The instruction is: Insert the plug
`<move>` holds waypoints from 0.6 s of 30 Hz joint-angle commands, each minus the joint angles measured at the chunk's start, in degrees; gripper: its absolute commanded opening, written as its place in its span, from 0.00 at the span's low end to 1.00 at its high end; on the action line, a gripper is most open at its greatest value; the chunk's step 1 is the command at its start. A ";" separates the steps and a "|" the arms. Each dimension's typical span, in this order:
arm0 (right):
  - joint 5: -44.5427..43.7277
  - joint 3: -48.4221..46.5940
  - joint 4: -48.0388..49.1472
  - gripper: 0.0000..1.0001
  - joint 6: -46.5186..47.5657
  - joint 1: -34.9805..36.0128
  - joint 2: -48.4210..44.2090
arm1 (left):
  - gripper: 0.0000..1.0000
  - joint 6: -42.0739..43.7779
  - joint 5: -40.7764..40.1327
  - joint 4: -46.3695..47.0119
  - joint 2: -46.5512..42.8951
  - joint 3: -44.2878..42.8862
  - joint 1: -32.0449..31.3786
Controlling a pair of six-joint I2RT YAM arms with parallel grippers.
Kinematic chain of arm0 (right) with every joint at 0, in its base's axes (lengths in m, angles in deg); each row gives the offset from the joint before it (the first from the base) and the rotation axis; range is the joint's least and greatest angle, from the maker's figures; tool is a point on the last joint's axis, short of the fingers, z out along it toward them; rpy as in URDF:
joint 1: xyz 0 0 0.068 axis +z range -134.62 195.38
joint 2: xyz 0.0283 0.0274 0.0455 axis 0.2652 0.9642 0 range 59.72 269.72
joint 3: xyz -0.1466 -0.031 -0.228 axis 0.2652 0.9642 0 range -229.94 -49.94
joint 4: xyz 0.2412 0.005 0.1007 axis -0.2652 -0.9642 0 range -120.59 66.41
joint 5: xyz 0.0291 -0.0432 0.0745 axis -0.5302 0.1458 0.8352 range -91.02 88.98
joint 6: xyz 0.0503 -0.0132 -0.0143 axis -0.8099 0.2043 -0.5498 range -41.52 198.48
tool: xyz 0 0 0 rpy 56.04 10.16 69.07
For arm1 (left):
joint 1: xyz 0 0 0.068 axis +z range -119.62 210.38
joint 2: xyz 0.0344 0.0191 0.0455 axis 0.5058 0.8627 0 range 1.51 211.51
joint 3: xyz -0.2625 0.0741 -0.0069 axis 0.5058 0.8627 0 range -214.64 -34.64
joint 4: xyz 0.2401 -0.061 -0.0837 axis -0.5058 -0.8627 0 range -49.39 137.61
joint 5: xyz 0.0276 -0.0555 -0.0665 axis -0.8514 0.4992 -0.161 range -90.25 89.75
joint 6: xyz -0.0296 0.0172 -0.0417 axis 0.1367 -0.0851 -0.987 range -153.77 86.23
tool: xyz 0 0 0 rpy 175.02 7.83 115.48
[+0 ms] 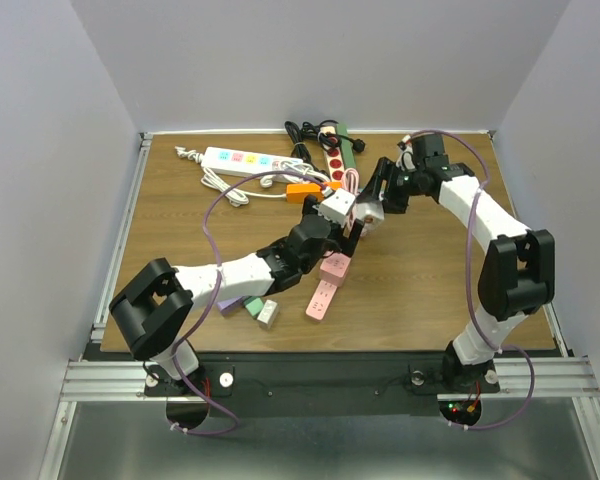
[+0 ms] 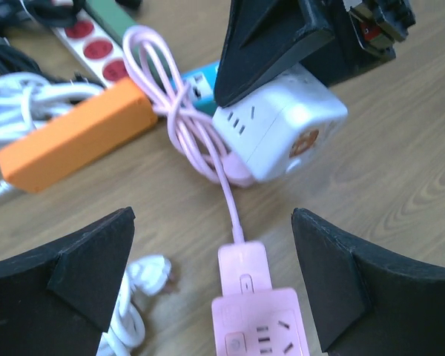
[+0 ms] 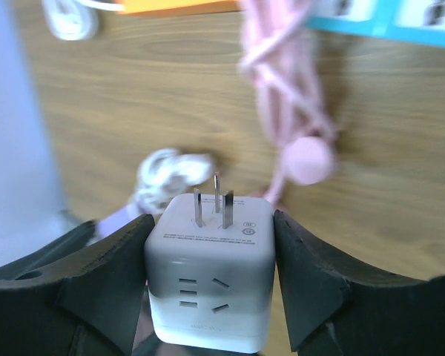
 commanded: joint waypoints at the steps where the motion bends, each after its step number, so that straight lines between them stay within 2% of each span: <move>1: 10.00 -3.51 0.91 0.00 -10.39 0.33 -5.10 | 0.99 8.18 -2.48 14.69 -3.47 1.15 -0.99; 4: 13.51 -3.16 1.88 0.00 -15.84 0.33 -7.13 | 0.99 11.26 -4.67 17.00 -3.73 2.03 -1.07; 7: 18.08 -1.14 2.67 0.00 -20.50 0.33 -8.36 | 0.99 14.60 -4.41 23.31 -4.52 3.61 -2.12; 18: 19.06 0.97 3.90 0.00 -25.86 0.42 -10.82 | 0.99 26.38 -4.15 32.30 -3.30 5.38 -5.03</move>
